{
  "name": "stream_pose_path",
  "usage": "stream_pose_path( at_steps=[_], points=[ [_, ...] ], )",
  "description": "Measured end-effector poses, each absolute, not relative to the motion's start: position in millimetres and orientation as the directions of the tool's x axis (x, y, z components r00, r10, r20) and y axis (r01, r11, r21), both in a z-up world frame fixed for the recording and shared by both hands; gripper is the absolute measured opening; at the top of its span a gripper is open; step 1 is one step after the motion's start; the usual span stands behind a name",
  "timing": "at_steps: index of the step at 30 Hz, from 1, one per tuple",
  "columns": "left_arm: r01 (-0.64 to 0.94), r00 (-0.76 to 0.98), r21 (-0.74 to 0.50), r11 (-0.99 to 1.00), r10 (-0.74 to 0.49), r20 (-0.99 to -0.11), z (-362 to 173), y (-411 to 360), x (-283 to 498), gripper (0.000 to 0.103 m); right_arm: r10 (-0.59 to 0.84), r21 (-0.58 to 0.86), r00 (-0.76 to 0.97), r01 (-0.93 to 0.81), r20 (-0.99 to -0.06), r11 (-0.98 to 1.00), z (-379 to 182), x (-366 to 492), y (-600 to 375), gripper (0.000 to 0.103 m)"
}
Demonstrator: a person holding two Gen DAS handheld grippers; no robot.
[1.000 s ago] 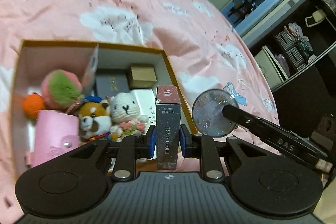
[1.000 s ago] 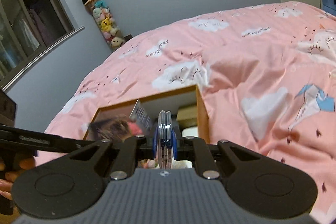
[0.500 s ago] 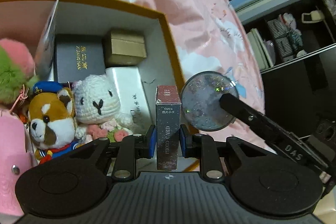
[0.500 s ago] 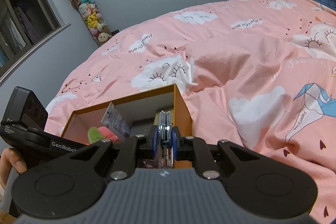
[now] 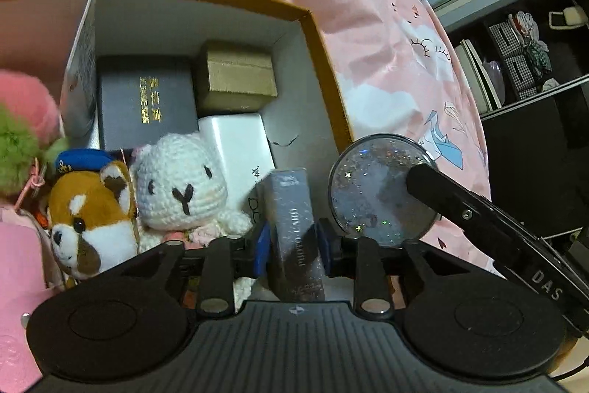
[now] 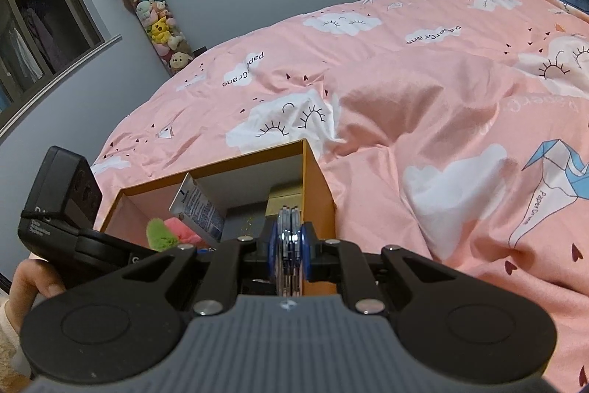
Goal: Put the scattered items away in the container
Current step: 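Carry the card box and mirror over the orange box, then lower the card box and mirror into the box and open both grippers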
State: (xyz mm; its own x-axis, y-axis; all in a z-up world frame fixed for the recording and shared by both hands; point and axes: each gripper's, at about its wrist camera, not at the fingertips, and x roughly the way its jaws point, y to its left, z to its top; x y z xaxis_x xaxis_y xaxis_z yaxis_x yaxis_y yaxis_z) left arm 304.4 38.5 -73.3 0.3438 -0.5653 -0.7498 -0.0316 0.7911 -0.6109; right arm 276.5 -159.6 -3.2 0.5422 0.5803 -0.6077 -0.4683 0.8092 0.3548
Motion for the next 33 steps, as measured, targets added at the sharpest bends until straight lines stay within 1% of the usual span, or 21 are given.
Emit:
stream_pose_path(
  at_steps=[1,5,7,9,11,14,19,24,30,33],
  points=[
    [-0.026,0.356,-0.594,0.804,-0.548,-0.757,-69,38,302,0.037,0.579,0.353,0.543,-0.468,-0.608,0.81,-3,276,-160,0.015],
    [-0.009,0.39,-0.552,0.834,-0.506,-0.77,-55,37,295,0.036,0.578,0.349,0.546,-0.47,-0.607,0.811,-4,276,-159,0.015],
    [0.001,0.386,-0.553,0.833,-0.511,-0.768,-54,36,293,0.031,0.576,0.348,0.546,-0.469,-0.608,0.812,-4,276,-159,0.015],
    [-0.002,0.374,-0.558,0.83,-0.517,-0.77,-57,33,294,0.029,0.576,0.351,0.546,-0.466,-0.609,0.813,-5,276,-159,0.015],
    [-0.009,0.358,-0.56,0.829,-0.52,-0.776,-64,29,296,0.024,0.573,0.35,0.549,-0.463,-0.608,0.814,-4,275,-159,0.015],
    [-0.029,0.33,-0.621,0.783,-0.579,-0.745,-75,26,298,0.02,0.571,0.34,0.558,-0.467,-0.602,0.816,-2,272,-160,0.015],
    [-0.071,0.311,-0.694,0.716,-0.646,-0.698,-87,22,300,0.019,0.569,0.335,0.566,-0.468,-0.597,0.818,1,272,-162,0.015],
    [-0.097,0.32,-0.701,0.706,-0.645,-0.694,-90,22,300,0.019,0.561,0.321,0.573,-0.47,-0.598,0.822,1,271,-162,0.015],
    [-0.065,0.38,-0.622,0.78,-0.557,-0.738,-66,30,289,0.021,0.569,0.316,0.573,-0.484,-0.589,0.816,6,269,-159,0.015],
    [-0.045,0.435,-0.551,0.833,-0.48,-0.762,-50,39,280,0.024,0.588,0.335,0.56,-0.493,-0.584,0.803,8,272,-154,0.015]
  ],
)
